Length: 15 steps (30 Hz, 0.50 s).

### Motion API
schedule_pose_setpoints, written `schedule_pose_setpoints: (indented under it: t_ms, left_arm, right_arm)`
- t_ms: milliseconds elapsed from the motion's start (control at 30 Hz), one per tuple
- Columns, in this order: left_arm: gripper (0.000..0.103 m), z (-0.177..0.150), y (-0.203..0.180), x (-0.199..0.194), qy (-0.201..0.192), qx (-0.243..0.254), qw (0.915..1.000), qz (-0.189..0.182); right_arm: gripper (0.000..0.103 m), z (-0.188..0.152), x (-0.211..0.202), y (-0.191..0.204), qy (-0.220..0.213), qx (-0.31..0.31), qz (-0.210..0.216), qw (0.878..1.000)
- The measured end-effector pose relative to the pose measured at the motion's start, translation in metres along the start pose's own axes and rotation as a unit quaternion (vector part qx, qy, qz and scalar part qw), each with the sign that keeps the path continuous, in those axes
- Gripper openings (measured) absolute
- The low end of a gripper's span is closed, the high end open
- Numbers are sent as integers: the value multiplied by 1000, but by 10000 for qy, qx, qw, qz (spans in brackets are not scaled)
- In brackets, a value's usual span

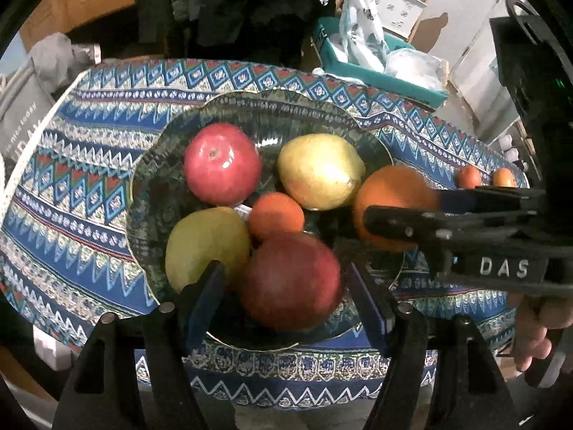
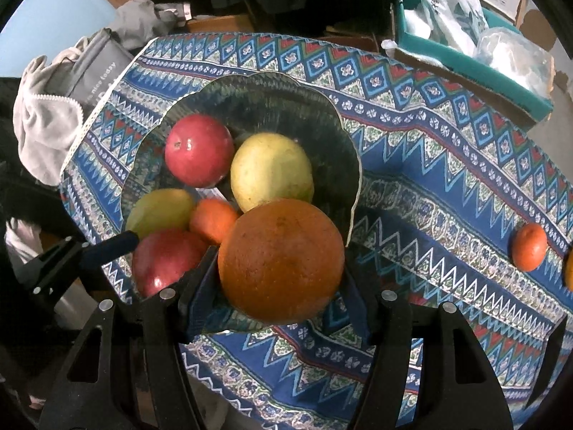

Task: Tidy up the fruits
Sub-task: 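Lower the apple into the bowl while the right tool lowers the orange there, then open both tools and withdraw them from the bowl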

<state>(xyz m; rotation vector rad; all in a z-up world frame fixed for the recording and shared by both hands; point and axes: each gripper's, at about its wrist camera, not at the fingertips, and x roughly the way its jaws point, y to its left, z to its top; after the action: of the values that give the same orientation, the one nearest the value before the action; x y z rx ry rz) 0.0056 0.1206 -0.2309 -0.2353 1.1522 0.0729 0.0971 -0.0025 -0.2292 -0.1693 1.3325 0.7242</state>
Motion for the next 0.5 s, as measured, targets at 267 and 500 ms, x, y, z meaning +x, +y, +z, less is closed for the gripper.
schedule_pose_setpoints:
  t_ms: [267, 500]
  left_arm:
    - [72, 3, 4, -10, -97, -76, 9999, 32]
    - [76, 9, 4, -26, -315, -124, 9994, 65]
  right_arm:
    - [65, 5, -22, 1, -306, 98, 109, 9994]
    - [65, 6, -45, 3, -625, 84, -271, 9976]
